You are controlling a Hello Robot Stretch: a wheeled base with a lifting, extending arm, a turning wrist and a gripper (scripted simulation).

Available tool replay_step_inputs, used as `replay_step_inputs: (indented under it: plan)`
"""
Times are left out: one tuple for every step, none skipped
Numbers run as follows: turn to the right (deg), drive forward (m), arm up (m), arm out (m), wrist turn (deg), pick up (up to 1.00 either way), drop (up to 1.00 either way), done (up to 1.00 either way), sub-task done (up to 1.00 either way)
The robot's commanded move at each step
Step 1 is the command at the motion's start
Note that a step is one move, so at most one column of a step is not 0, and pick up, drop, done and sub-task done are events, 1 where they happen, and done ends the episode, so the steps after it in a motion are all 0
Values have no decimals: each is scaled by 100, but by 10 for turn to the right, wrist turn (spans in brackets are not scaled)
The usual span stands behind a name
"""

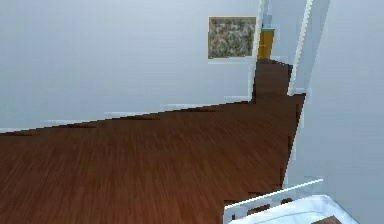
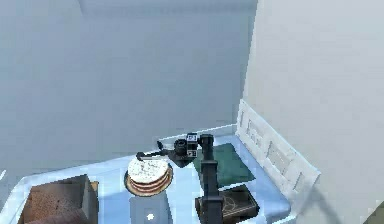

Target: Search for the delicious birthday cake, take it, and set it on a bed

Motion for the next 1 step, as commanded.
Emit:
replay_step_inputs:
  plan:
    - [0, 0, 0, 0, 0, 0, 0, 100, 0]
